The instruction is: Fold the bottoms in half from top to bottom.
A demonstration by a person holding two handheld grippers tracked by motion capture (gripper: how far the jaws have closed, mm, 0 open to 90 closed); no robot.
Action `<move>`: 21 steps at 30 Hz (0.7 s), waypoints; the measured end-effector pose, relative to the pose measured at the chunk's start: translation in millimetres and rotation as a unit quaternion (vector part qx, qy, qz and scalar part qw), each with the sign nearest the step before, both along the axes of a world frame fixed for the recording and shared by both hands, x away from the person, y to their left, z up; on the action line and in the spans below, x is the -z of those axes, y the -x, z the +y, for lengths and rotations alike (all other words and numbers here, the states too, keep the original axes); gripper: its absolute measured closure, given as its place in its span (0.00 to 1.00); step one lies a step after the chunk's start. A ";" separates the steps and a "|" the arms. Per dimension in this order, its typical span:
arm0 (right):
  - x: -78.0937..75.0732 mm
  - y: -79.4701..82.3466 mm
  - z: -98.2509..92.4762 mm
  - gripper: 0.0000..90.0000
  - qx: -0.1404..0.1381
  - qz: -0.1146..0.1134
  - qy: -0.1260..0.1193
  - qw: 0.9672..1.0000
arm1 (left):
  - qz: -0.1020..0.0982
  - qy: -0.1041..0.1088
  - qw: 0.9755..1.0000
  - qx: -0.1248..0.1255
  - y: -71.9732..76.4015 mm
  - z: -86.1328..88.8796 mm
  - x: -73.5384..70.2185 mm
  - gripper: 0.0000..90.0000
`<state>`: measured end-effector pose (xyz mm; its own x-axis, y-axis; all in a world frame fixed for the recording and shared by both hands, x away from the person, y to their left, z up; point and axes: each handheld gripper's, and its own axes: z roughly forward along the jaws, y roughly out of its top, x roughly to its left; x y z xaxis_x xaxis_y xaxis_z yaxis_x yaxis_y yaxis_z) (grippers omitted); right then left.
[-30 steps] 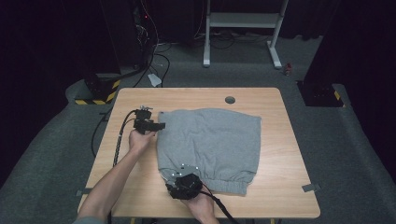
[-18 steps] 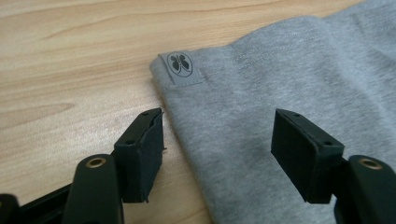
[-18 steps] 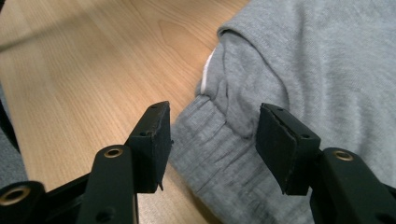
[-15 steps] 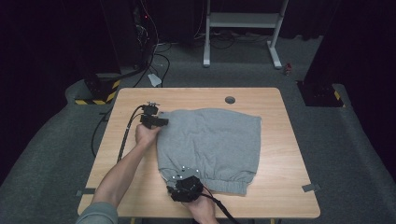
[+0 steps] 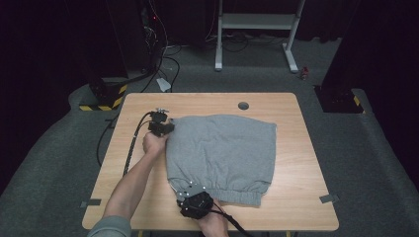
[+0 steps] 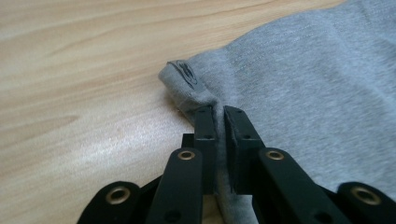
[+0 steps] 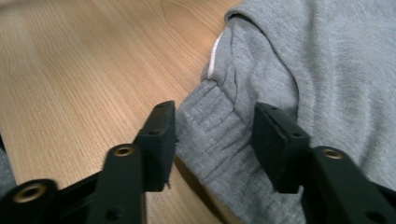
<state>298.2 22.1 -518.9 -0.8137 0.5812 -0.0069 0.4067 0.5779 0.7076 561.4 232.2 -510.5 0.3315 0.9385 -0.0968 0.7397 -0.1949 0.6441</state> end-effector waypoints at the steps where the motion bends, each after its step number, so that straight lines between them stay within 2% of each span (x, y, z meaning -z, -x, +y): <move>1: -0.5 -1.0 -1.2 0.67 -0.003 -0.005 0.004 1.000 | 0.001 0.002 1.000 -0.001 -0.7 -0.9 0.0 0.94; 5: 1.1 -4.1 -6.1 0.77 0.004 0.003 -0.013 1.000 | -0.002 -0.003 1.000 0.011 -1.1 -0.8 0.0 0.95; 9: -0.1 -5.7 -9.2 0.91 0.003 0.010 -0.017 1.000 | 0.006 0.020 1.000 0.002 -5.1 3.2 0.5 0.96; 12: 0.4 -9.0 -13.2 0.94 0.006 0.017 -0.031 0.999 | 0.012 0.059 0.998 -0.007 -9.0 5.8 3.0 0.96; 13: 0.0 -8.8 -13.7 0.94 0.010 0.025 -0.033 0.999 | 0.013 0.058 0.998 -0.006 -9.2 5.8 2.9 0.96; 14: 0.6 -10.1 -14.5 0.94 0.006 0.017 -0.035 0.999 | 0.012 0.055 0.998 -0.006 -8.7 4.5 2.5 0.96; 21: -5.2 -8.5 -15.9 0.95 0.003 0.013 -0.027 1.000 | -0.006 0.067 0.998 0.010 -4.8 2.4 -11.8 0.96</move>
<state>306.7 6.2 -513.7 -0.8099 0.5848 0.0467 0.4290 0.5361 0.7270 566.2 234.6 -498.8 0.3517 0.9104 -0.2177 0.7287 -0.1203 0.6742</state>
